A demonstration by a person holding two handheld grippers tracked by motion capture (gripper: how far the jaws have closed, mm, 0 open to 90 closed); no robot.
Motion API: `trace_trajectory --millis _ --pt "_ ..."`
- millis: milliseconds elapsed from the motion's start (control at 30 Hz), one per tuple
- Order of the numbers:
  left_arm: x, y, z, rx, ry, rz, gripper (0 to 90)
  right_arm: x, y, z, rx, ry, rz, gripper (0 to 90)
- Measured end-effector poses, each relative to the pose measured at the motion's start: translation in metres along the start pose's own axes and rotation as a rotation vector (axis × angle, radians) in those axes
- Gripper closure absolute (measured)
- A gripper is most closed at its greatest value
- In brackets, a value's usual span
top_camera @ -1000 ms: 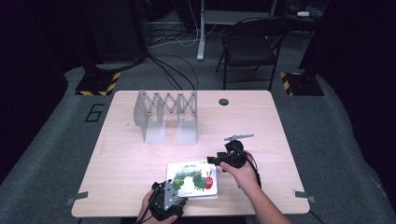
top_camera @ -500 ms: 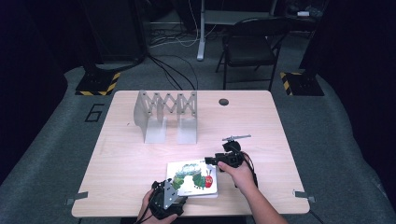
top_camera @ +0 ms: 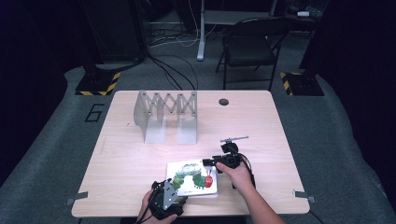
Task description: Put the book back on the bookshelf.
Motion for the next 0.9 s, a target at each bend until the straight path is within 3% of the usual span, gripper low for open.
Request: trace_trajectory --millis 267,467,567,767,833,900 --pt "0.000 0.000 0.000 0.000 0.000 -0.001 15.7 0.002 -0.006 -0.002 0.014 -0.023 0.039 36.7" --pt "0.000 0.000 0.000 -0.001 -0.002 0.000 15.7 0.007 -0.008 -0.003 0.035 -0.010 0.063 36.0" --pt "0.000 0.000 0.000 -0.001 -0.001 0.000 15.6 0.009 -0.010 -0.003 0.038 0.015 0.050 34.9" --pt "0.000 -0.001 0.001 -0.005 -0.010 0.013 15.5 0.007 -0.011 -0.005 0.052 -0.015 0.060 35.1" --pt "0.000 0.000 0.001 -0.002 -0.029 0.007 15.2 0.005 -0.012 -0.006 0.055 -0.016 0.065 35.0" --pt "-0.001 0.000 0.001 0.002 -0.021 -0.001 14.9 0.004 -0.013 -0.008 0.059 -0.040 0.072 36.0"
Point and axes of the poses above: each handheld gripper's, and its own axes: y roughly backward along the jaws, z roughly out of its top, x roughly to its left, the point moved 4 cm from there along -y, roughly forward along the jaws, and after that the axes turned 12 degrees about y, right-handed, at the moved point
